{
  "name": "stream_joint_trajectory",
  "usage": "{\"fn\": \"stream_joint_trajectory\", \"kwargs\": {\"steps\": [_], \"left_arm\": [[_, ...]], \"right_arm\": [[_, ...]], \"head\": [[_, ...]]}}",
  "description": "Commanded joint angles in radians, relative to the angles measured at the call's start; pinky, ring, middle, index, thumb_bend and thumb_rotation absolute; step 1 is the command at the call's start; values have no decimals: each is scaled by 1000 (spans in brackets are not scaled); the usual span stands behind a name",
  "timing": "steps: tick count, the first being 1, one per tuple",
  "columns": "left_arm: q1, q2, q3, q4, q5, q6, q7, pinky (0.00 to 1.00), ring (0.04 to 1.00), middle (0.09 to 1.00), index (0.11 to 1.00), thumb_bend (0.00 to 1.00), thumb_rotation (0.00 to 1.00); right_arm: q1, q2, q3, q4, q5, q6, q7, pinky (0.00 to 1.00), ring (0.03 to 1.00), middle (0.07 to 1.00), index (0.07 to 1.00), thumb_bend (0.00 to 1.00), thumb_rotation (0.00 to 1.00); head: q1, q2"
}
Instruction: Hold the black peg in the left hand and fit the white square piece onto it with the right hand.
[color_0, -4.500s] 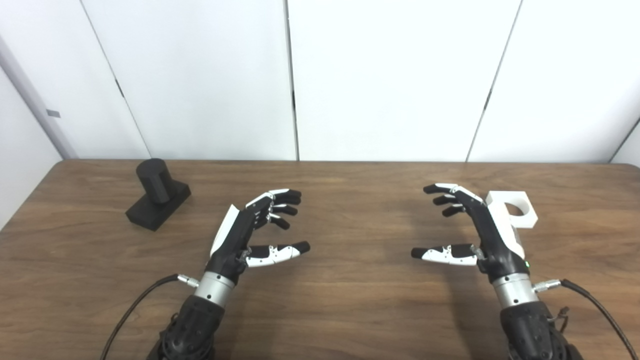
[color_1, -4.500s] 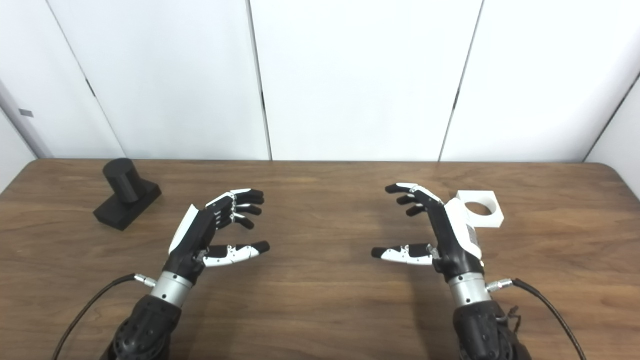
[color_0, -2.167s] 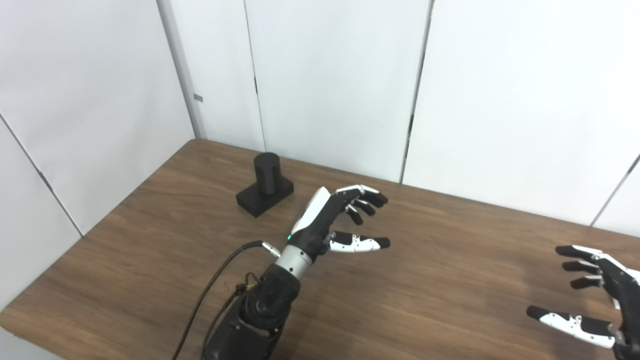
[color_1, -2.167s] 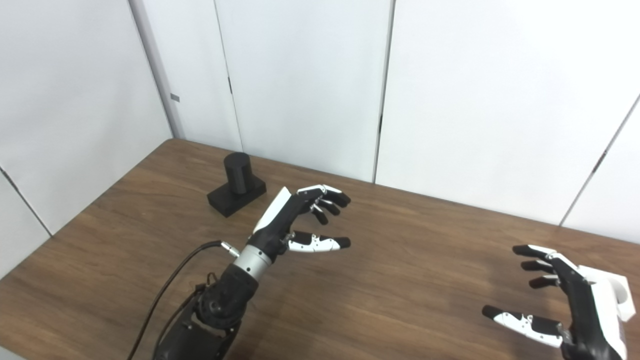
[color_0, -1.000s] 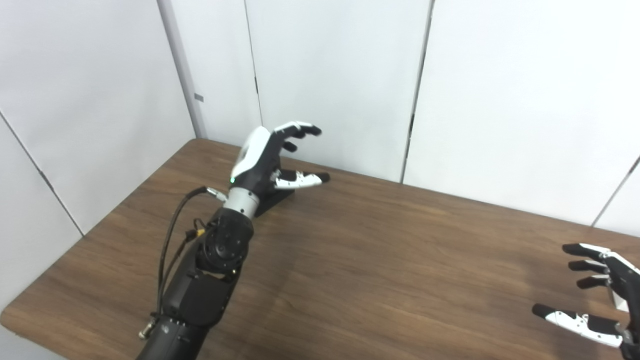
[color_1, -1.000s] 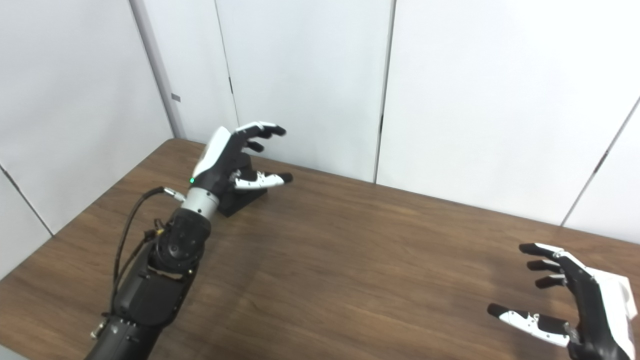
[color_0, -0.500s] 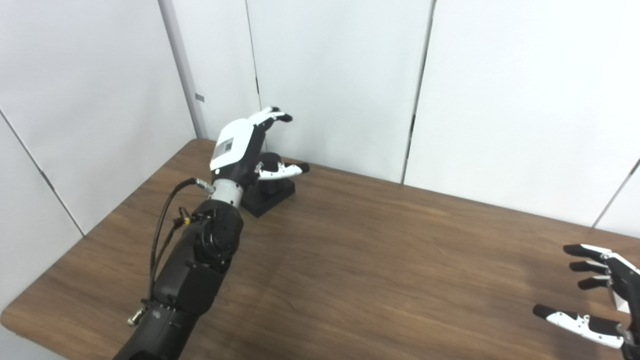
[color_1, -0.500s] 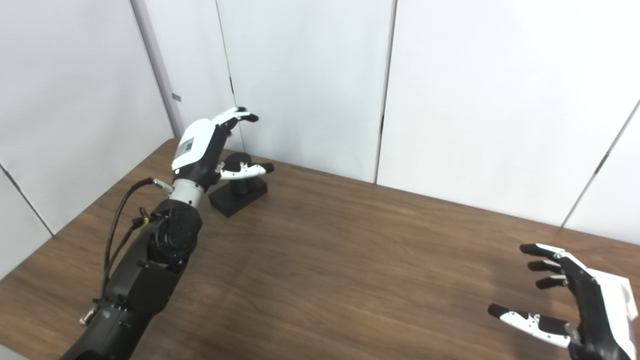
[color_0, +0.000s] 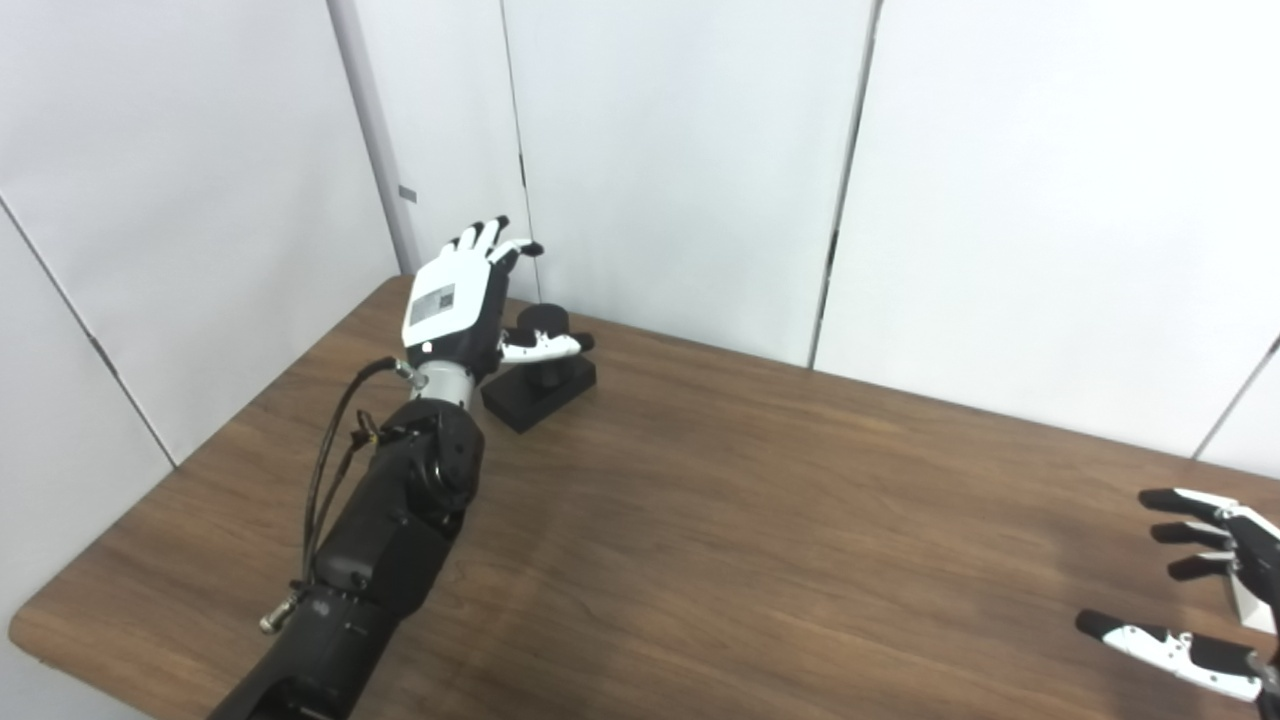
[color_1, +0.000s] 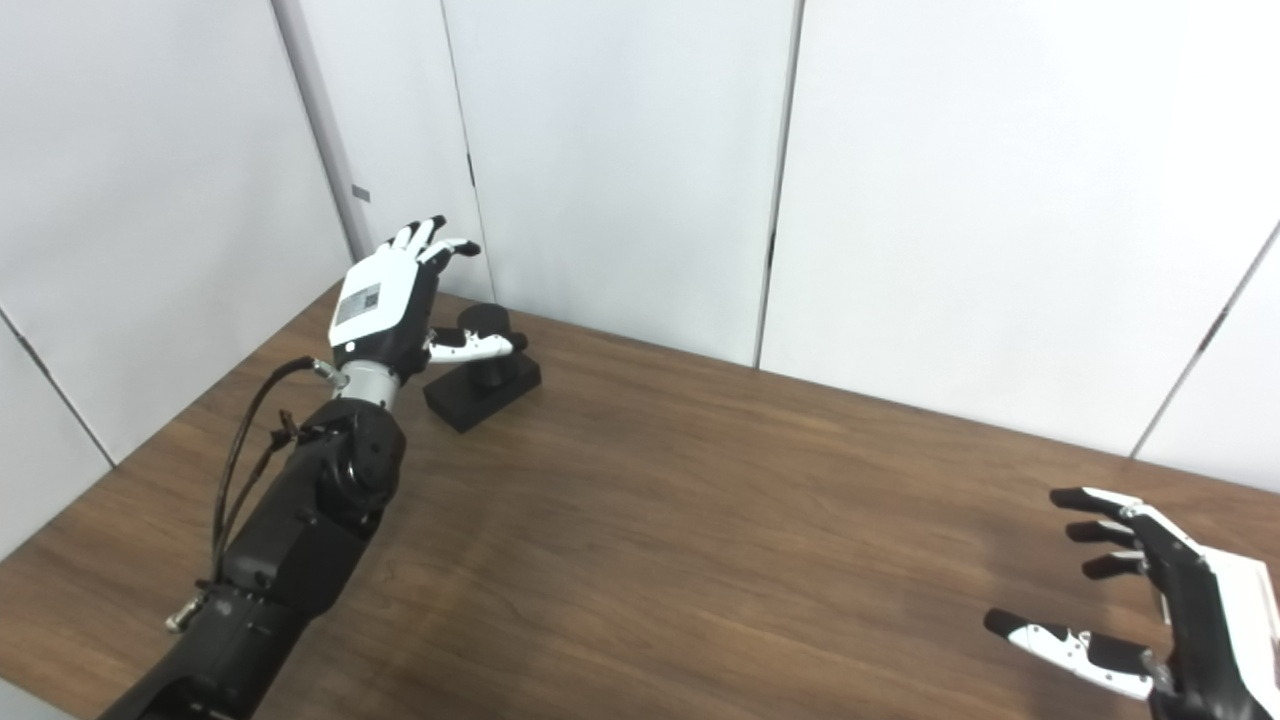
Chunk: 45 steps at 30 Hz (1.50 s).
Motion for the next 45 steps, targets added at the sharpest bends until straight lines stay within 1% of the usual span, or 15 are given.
{"fn": "stream_joint_trajectory", "kwargs": {"steps": [1,3,6,11,16,18,23,26,28,30,34,41,45], "left_arm": [[-57,41,-10,-1,31,32,5,1000,1000,1000,833,1000,481],[-61,46,-21,8,40,64,-7,999,1000,1000,843,1000,510],[-64,53,-38,17,48,106,-22,968,1000,1000,854,1000,541],[-68,62,-62,41,55,141,-23,936,1000,1000,848,1000,571],[-69,60,-84,57,58,176,-31,974,1000,1000,828,1000,603],[-72,53,-83,67,77,187,-55,988,1000,1000,824,1000,608],[-78,37,-73,93,133,189,-99,1000,1000,1000,818,1000,645],[-80,32,-71,114,152,189,-128,1000,1000,1000,824,1000,660],[-79,29,-71,126,161,189,-136,1000,1000,1000,822,1000,664],[-77,25,-69,135,159,189,-139,1000,1000,1000,817,1000,657],[-78,19,-58,161,155,189,-168,1000,1000,1000,824,1000,611],[-84,29,-72,212,137,189,-169,1000,1000,1000,818,1000,556],[-87,34,-83,232,123,188,-157,1000,1000,1000,813,1000,553]], "right_arm": [[-26,-10,-9,-37,5,-4,-3,517,655,732,669,673,0],[-25,-10,-8,-40,2,-1,-3,518,656,732,670,673,0],[-24,-11,-8,-44,2,2,-3,518,657,732,673,672,0],[-22,-10,-9,-55,6,13,1,518,658,733,675,670,0],[-23,-10,-9,-57,3,12,0,515,653,730,671,675,0],[-23,-10,-9,-57,3,10,0,513,654,730,670,675,0],[-23,-9,-9,-60,3,12,0,509,655,728,667,675,0],[-21,-10,-9,-69,3,19,4,513,660,730,668,669,0],[-20,-9,-11,-75,3,24,6,514,663,731,670,667,0],[-20,-9,-11,-77,3,23,6,513,661,730,669,668,0],[-19,-9,-11,-79,2,19,5,509,650,726,667,674,0],[-18,-7,-9,-91,0,27,8,505,646,725,664,669,0],[-17,-1,-9,-101,-6,40,8,507,665,737,660,672,0]], "head": [[-3,1],[-4,3],[-6,6],[-8,10],[-8,10],[-8,10],[-12,14],[-15,15],[-15,17],[-16,19],[-17,21],[-25,26],[-29,26]]}}
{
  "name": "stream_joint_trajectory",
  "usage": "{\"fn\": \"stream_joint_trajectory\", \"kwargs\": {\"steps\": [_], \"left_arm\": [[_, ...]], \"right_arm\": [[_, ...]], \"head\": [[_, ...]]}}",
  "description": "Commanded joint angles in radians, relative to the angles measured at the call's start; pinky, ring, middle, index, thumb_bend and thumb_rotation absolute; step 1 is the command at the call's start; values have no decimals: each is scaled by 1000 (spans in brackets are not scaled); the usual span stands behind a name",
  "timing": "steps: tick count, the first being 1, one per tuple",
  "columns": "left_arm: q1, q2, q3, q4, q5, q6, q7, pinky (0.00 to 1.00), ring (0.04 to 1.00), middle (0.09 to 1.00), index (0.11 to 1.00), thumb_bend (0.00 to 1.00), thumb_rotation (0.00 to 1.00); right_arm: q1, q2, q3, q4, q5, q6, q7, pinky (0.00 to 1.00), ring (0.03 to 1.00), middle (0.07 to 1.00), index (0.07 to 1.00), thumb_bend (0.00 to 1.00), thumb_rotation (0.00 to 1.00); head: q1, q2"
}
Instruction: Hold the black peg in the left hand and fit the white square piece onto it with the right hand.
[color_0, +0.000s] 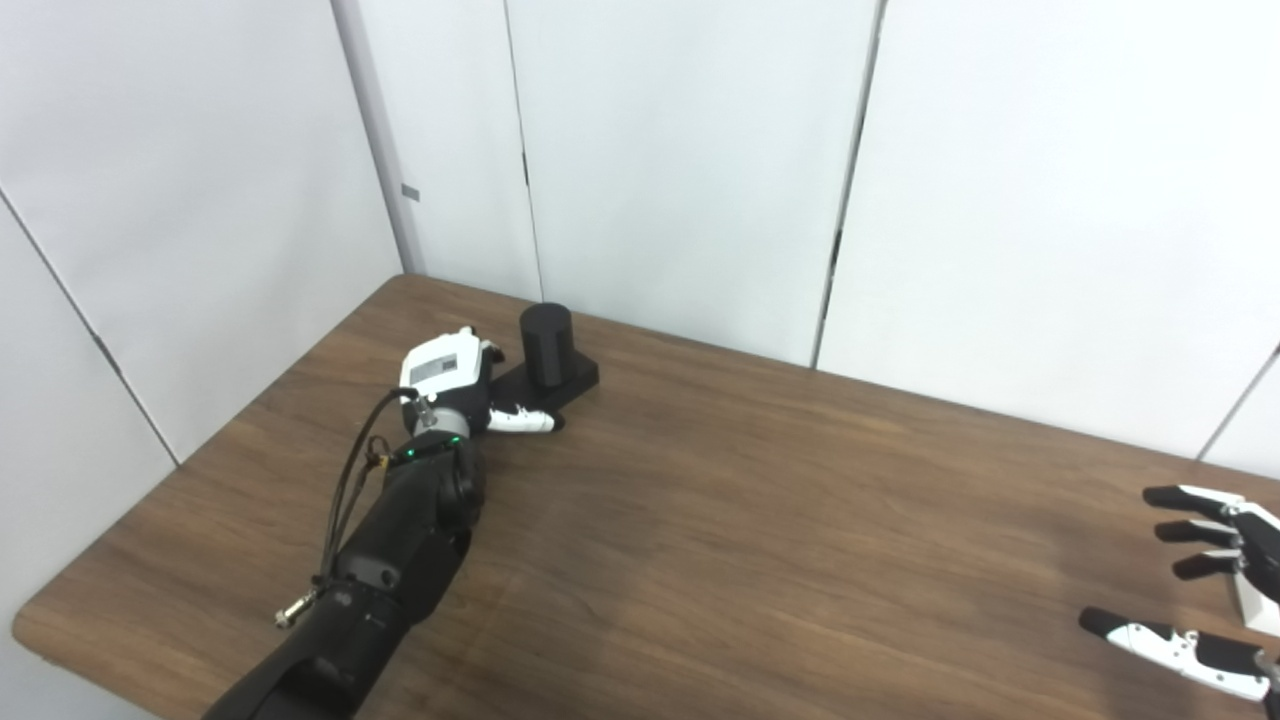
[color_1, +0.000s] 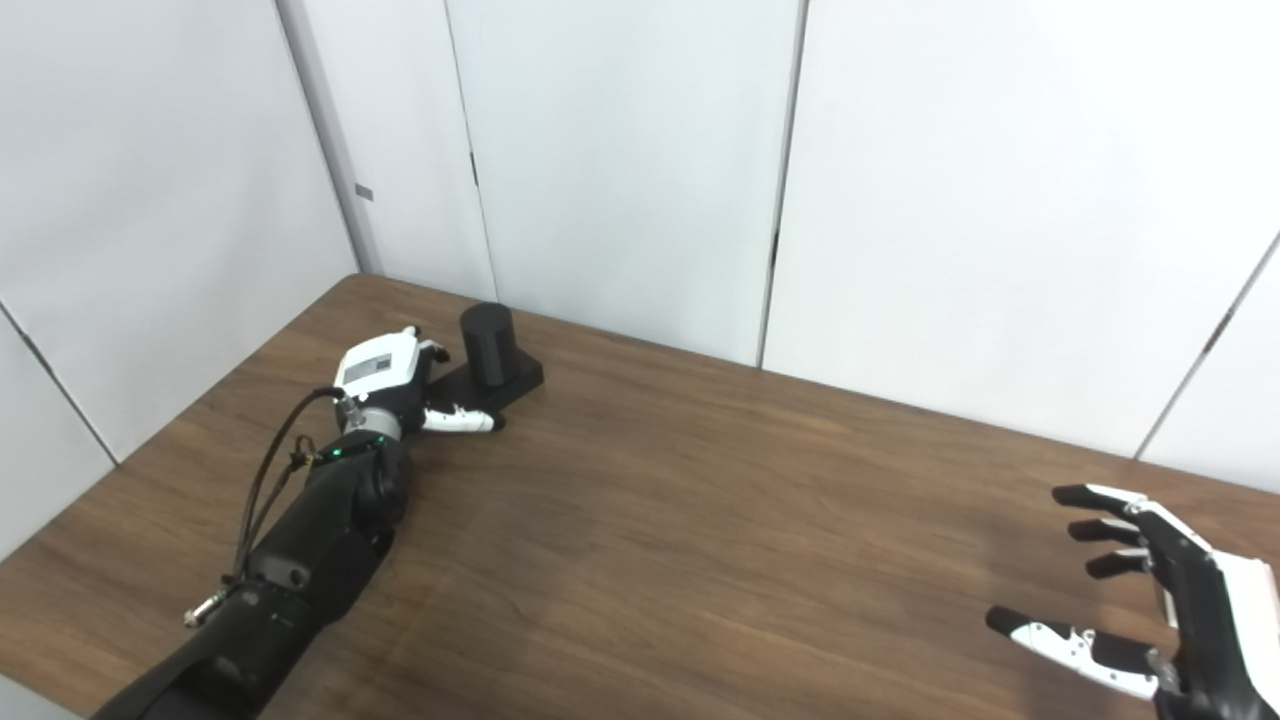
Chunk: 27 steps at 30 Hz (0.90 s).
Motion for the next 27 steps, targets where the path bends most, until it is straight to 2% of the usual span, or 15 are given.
{"fn": "stream_joint_trajectory", "kwargs": {"steps": [1,6,14,18,21,24,27], "left_arm": [[-54,38,-1,-4,-3,3,28,1000,1000,1000,813,1000,566],[-56,42,-18,19,-23,-1,56,1000,1000,1000,806,1000,574],[-73,52,-51,82,-49,-8,92,1000,1000,1000,784,1000,519],[-78,60,-55,99,-89,-32,101,1000,1000,999,767,996,482],[-81,68,-60,109,-117,-64,109,1000,1000,977,716,932,410],[-78,80,-70,109,-145,-112,110,1000,1000,943,648,824,300],[-74,88,-88,114,-158,-155,116,1000,975,894,578,792,244]], "right_arm": [[-23,-4,-8,-48,-1,-2,-4,513,673,743,661,670,0],[-23,-3,-7,-53,-3,-1,-7,513,666,743,660,668,0],[-20,0,-5,-63,-5,6,-5,507,662,739,659,669,0],[-18,-1,-7,-70,-2,11,-2,512,663,739,660,664,0],[-17,-1,-7,-78,0,19,3,512,660,740,663,660,0],[-15,-1,-7,-80,0,20,4,506,654,741,662,658,0],[-14,-2,-8,-81,-1,20,3,514,656,742,663,656,0]], "head": [[-1,0],[-6,2],[-12,4],[-13,6],[-13,9],[-14,11],[-14,14]]}}
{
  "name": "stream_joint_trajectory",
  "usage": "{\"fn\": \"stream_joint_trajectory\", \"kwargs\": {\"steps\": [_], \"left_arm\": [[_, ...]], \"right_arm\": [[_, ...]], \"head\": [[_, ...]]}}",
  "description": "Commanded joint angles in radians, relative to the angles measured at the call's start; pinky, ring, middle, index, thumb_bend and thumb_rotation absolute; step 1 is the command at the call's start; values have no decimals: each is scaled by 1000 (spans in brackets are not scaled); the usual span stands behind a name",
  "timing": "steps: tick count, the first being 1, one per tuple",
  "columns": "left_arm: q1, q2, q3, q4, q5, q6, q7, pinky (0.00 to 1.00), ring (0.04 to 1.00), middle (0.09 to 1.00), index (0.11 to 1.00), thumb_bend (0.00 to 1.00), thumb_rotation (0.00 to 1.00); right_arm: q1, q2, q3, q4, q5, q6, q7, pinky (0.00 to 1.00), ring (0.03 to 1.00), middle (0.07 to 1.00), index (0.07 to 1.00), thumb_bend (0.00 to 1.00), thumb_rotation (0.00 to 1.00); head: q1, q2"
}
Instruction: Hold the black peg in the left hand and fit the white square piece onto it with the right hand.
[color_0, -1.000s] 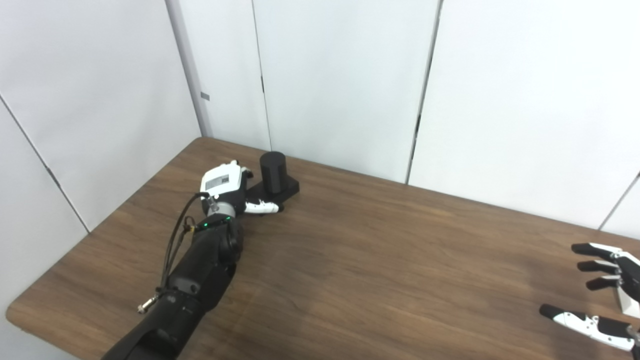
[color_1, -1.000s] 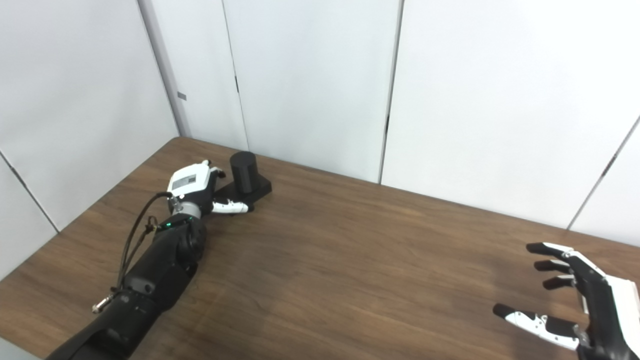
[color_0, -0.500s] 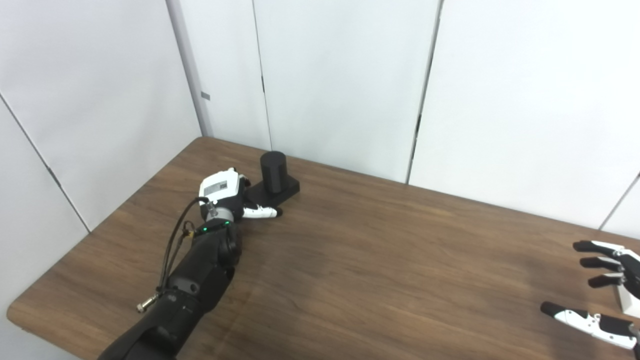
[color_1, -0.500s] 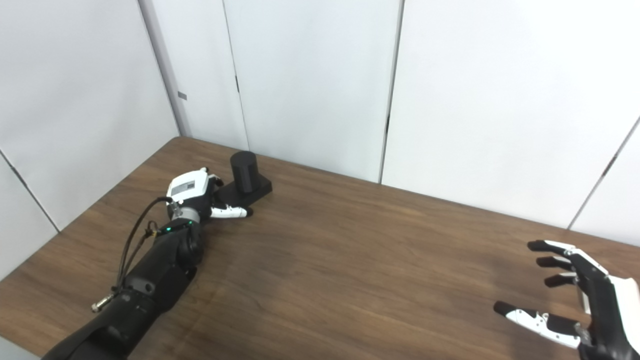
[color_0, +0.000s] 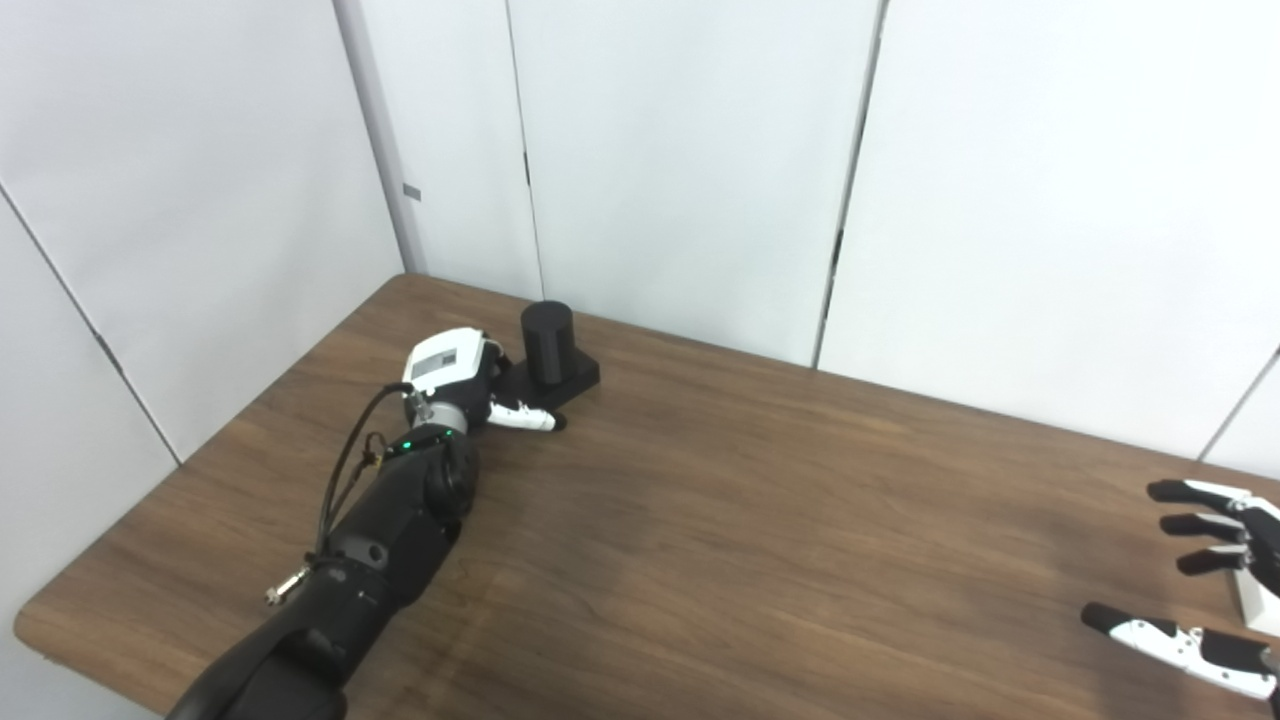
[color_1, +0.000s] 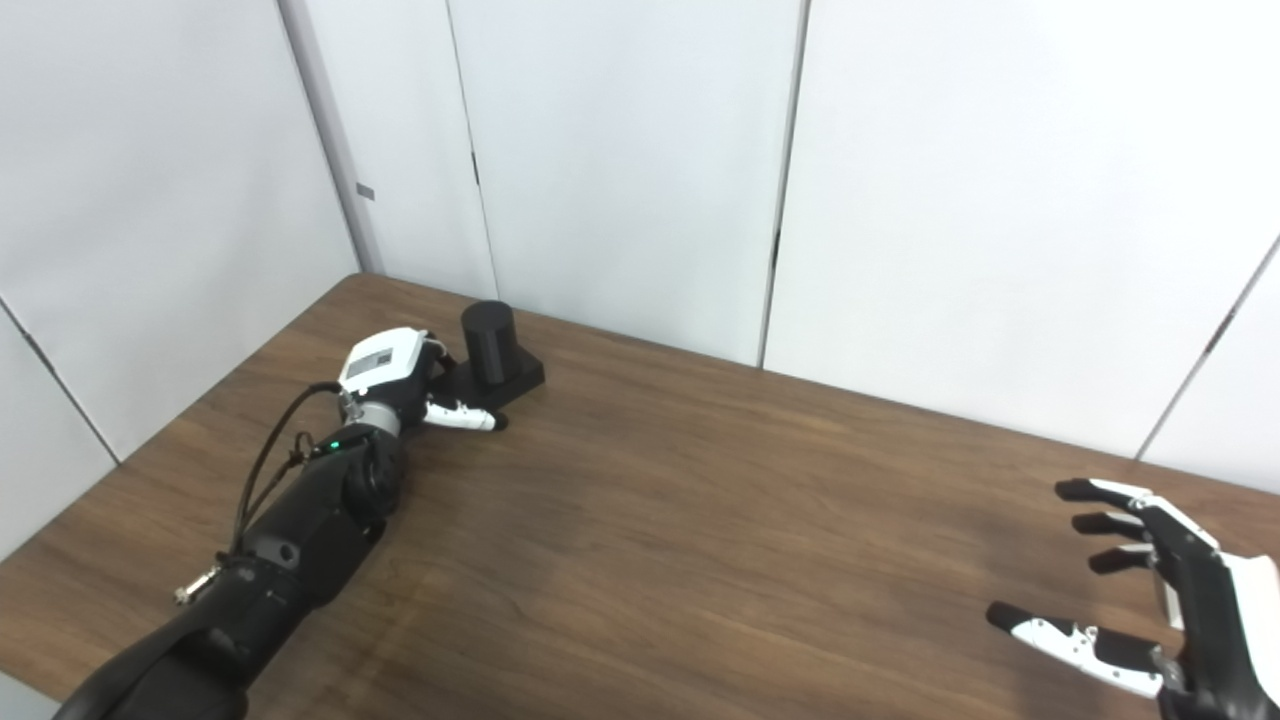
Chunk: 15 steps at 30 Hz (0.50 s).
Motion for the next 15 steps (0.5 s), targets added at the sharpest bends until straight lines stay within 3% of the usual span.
{"fn": "stream_joint_trajectory", "kwargs": {"steps": [1,2,4,8,15], "left_arm": [[-32,32,-17,7,-5,-36,11,991,969,884,559,774,216],[-30,34,-22,7,-13,-50,5,986,965,873,517,621,130],[-26,36,-34,-2,-18,-59,-9,988,966,867,494,543,84],[-23,38,-58,0,-26,-81,-13,928,939,847,484,522,62],[-6,45,-107,-20,-46,-145,-50,923,923,849,484,522,56]], "right_arm": [[-20,-6,-9,-34,2,-7,-5,515,657,742,664,656,0],[-20,-6,-9,-37,2,-4,-4,515,659,743,664,655,0],[-19,-6,-9,-40,2,-1,-2,521,663,744,666,651,0],[-18,-7,-9,-41,3,2,-2,523,662,743,668,644,0],[-25,-3,-5,-32,-1,0,-9,527,665,745,665,637,0]], "head": [[-2,1],[-2,2],[-2,4],[-1,9],[-22,14]]}}
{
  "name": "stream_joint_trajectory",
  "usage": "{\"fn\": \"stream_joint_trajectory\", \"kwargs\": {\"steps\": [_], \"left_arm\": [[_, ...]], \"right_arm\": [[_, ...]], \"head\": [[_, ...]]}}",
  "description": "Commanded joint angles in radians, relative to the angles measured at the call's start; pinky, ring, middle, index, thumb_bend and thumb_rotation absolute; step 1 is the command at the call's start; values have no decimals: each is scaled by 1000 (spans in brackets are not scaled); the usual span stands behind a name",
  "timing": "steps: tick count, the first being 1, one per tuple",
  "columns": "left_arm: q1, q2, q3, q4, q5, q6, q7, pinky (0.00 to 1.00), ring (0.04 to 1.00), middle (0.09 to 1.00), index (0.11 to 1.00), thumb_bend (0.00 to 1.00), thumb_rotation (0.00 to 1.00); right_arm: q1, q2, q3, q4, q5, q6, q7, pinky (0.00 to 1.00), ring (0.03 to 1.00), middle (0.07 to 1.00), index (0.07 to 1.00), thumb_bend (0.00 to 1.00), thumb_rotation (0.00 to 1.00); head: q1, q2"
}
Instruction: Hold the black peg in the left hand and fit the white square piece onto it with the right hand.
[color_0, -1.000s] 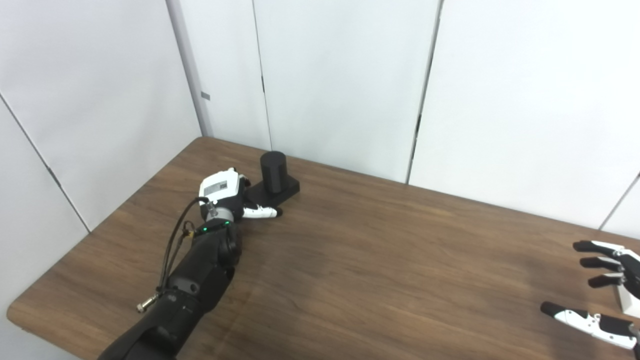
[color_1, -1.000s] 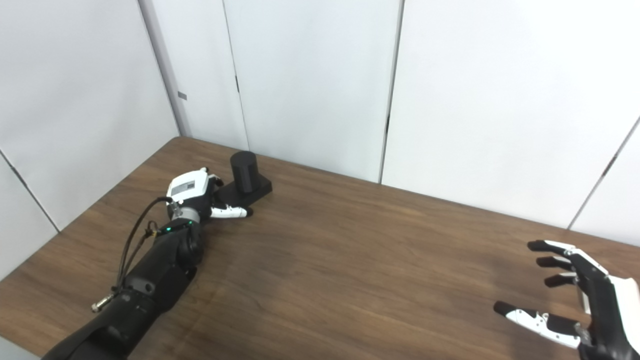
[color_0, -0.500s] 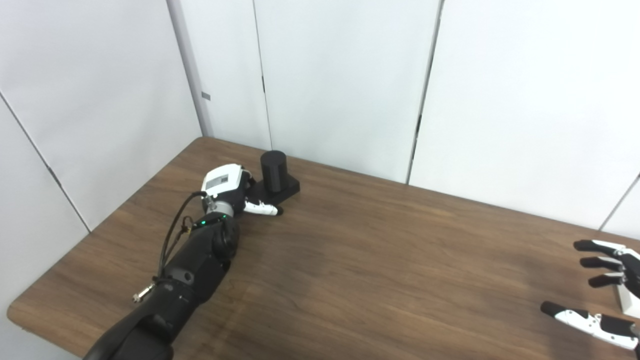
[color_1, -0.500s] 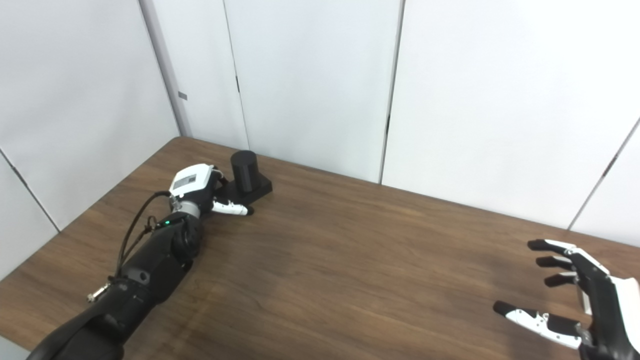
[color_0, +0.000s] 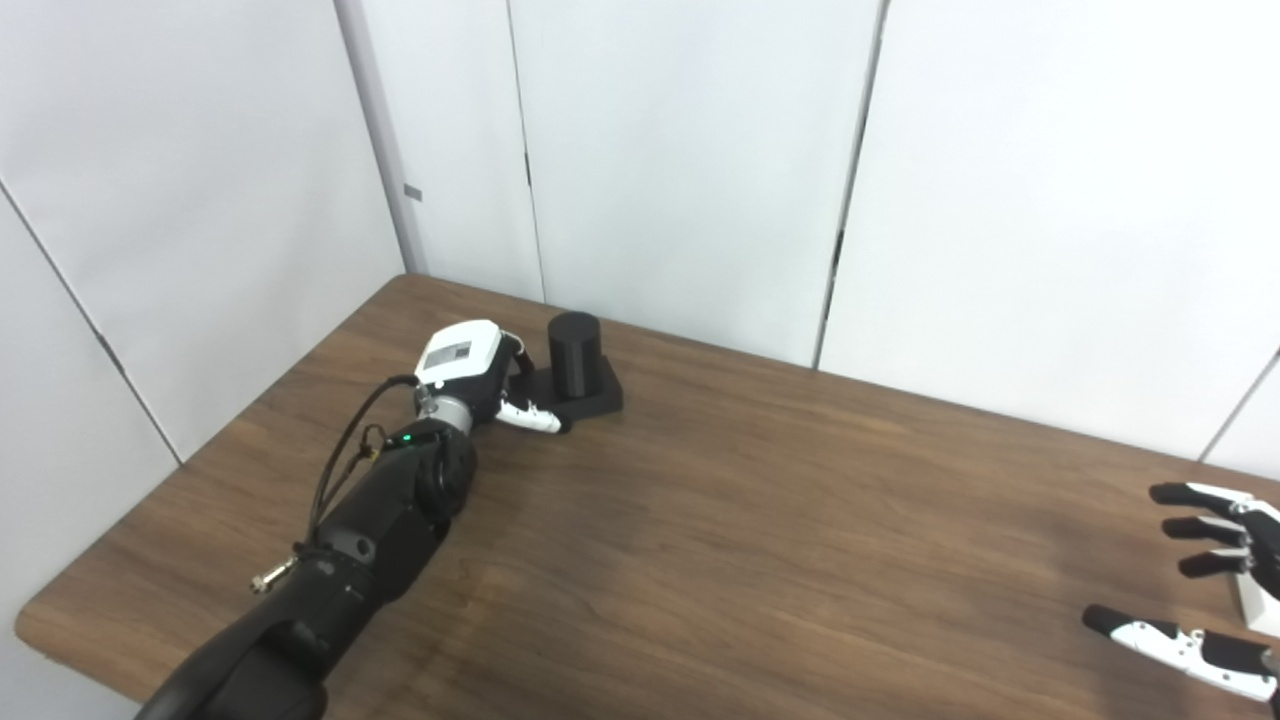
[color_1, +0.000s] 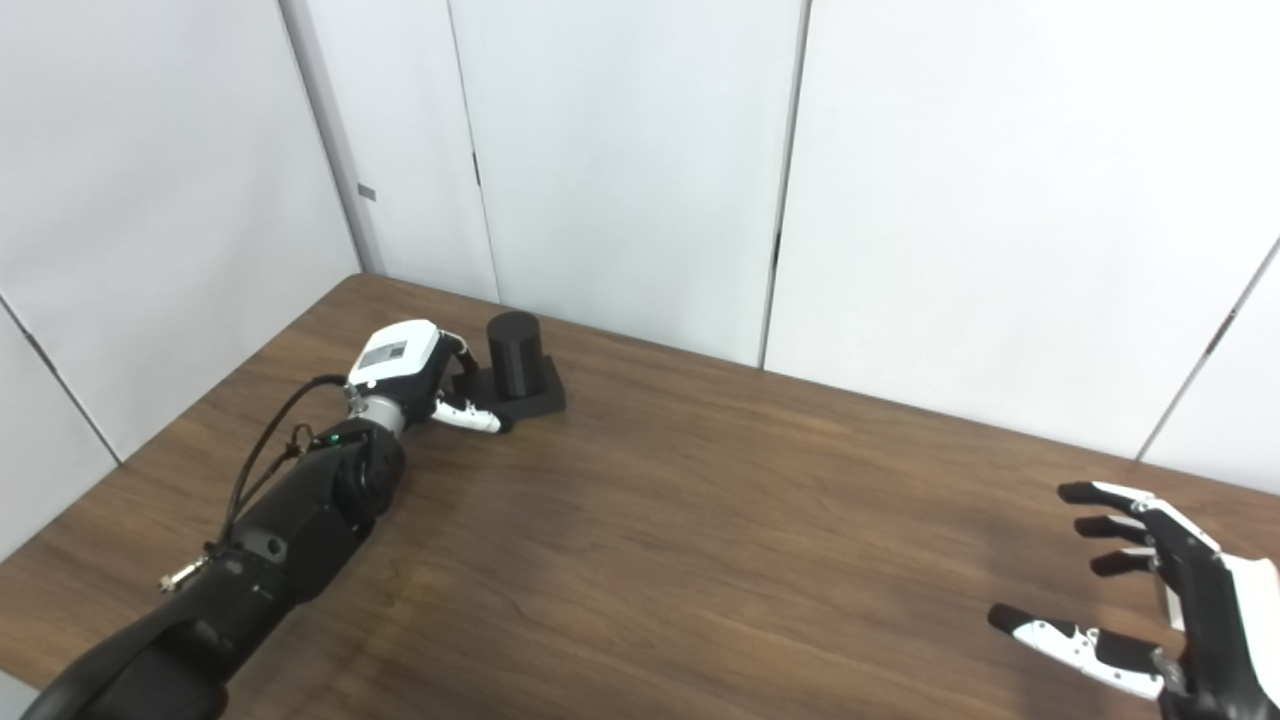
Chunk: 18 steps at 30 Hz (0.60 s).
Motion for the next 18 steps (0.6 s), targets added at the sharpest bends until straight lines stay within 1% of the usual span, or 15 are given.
{"fn": "stream_joint_trajectory", "kwargs": {"steps": [1,2,4,5,7,8,11,12,15,16,18], "left_arm": [[2,-3,-28,-15,-21,-61,-41,942,930,854,484,522,55],[8,-4,-30,-17,-33,-84,-41,961,939,859,484,521,53],[20,-6,-31,-26,-61,-126,-45,952,945,863,484,521,50],[27,-5,-36,-31,-69,-157,-42,930,947,867,485,520,48],[35,5,-64,-33,-55,-239,-16,834,916,861,485,521,48],[36,9,-78,-37,-45,-265,-10,812,906,863,485,521,49],[31,20,-113,-44,-22,-328,-1,793,899,873,487,523,54],[28,22,-122,-49,-23,-352,-8,791,900,872,487,523,55],[18,29,-149,-67,-31,-416,-41,841,929,885,488,523,59],[15,29,-158,-75,-29,-433,-47,849,928,882,487,523,61],[12,28,-177,-99,-15,-447,-64,878,933,882,486,524,66]], "right_arm": [[-28,-3,-5,-29,-1,-20,-11,526,664,744,664,636,0],[-29,-1,-5,-26,-1,-22,-13,528,664,745,664,634,0],[-31,1,-5,-20,-1,-25,-17,530,664,746,663,636,0],[-31,3,-5,-19,-3,-22,-18,533,665,750,664,637,0],[-30,4,-4,-18,-15,-21,-23,537,670,765,665,637,0],[-29,5,-3,-17,-19,-23,-24,538,669,771,666,635,0],[-28,6,-5,-14,-25,-26,-26,539,667,780,667,636,0],[-28,7,-7,-14,-25,-25,-27,540,667,781,667,635,0],[-28,5,-8,-11,-24,-27,-27,538,669,782,667,632,0],[-29,5,-8,-9,-21,-30,-28,538,667,782,668,629,0],[-30,6,-10,-10,-15,-29,-27,533,667,780,666,629,0]], "head": [[1,0],[-4,0],[-6,-1],[-9,-3],[-13,-2],[-15,-1],[-19,1],[-21,2],[-32,6],[-35,7],[-47,11]]}}
